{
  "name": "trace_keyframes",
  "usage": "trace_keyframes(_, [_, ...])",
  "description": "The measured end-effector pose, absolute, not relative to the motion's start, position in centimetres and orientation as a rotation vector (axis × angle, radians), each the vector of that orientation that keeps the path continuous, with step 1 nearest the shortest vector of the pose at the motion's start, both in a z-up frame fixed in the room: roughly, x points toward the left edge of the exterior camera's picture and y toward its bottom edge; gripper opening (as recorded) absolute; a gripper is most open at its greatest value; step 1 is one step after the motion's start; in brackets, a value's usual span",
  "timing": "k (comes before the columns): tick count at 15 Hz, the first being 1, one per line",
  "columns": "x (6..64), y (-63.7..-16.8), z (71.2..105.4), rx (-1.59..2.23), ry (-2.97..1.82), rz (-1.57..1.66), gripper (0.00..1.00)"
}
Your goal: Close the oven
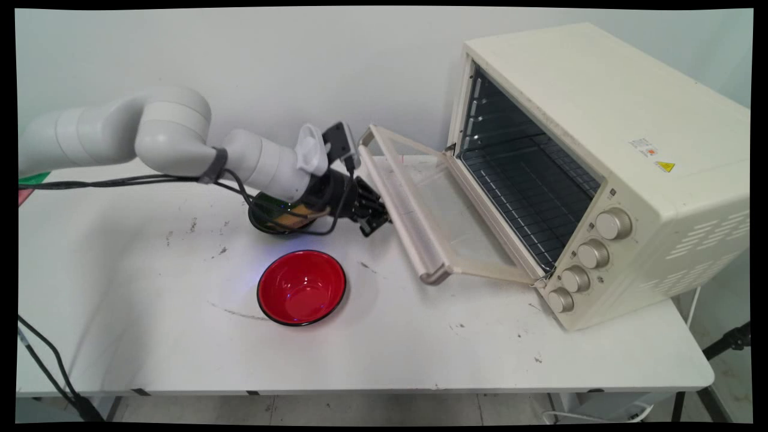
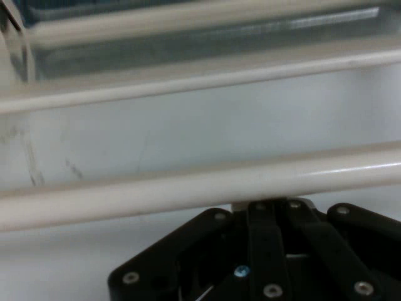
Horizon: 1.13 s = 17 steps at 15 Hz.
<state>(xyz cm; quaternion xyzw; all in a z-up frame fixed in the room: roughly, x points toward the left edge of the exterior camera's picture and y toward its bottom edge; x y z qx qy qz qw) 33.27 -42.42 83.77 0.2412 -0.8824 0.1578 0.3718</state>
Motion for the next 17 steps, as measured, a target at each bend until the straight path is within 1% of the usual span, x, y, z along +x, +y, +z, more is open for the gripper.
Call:
trace_keyframes(10, [32.6, -42.3, 92.7, 0.540, -2.072, 0.442, 0.00])
trace_keyframes(12, [32.6, -42.3, 94.1, 0.530, -2.052, 0.448, 0.00])
trace_keyframes(17, [33.2, -41.4, 96.0, 0.507, -2.055, 0.442, 0.00])
